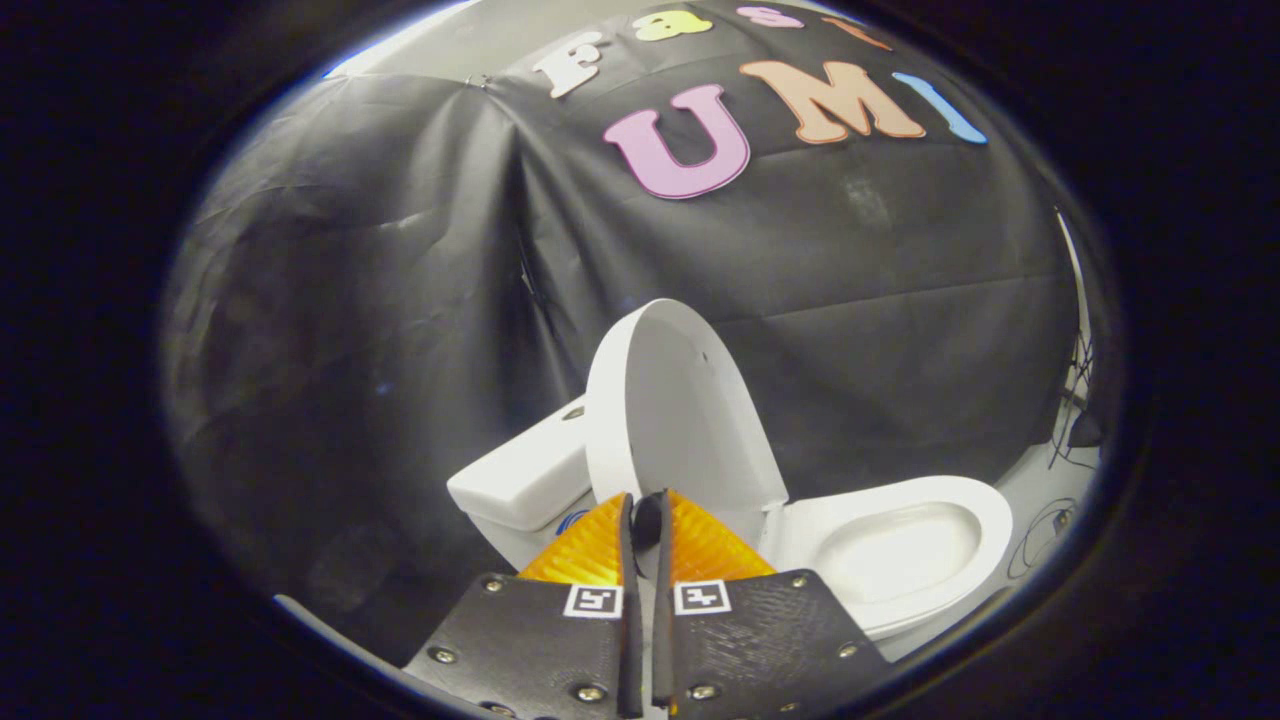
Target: Open the toilet lid.
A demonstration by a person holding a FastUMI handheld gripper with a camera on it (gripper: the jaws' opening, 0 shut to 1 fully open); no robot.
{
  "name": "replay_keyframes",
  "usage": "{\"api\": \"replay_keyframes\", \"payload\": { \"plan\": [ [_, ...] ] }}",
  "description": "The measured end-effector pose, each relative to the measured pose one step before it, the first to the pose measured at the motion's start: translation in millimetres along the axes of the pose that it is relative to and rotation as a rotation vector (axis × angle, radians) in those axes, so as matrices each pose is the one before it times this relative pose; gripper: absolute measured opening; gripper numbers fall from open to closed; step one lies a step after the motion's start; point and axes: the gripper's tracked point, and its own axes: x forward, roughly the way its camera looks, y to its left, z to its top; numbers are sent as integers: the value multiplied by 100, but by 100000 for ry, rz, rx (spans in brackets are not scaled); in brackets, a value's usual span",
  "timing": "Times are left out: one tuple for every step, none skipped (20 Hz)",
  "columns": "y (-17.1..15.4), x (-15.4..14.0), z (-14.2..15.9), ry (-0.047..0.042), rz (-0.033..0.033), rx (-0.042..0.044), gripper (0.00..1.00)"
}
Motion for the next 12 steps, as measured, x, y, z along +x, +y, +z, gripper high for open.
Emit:
{"api": "replay_keyframes", "payload": {
  "plan": [
    [121,95,-64,-387,35,-297,5],
    [266,121,-49,20,158,-173,5],
    [288,56,-62,7,157,-140,5],
    [158,19,-31,-152,192,245,5],
    [205,132,-64,-158,225,-176,5],
    [173,149,-86,-164,209,-225,5],
    [249,139,-24,-327,58,-405,5],
    [454,142,-31,47,215,-957,5],
    [159,141,253,-1047,-254,-995,5],
    [-1,-154,-162,253,-269,-1383,6],
    [72,67,80,-467,-367,-1142,6],
    [60,-57,-140,-4,-191,-1131,6]
  ]
}}
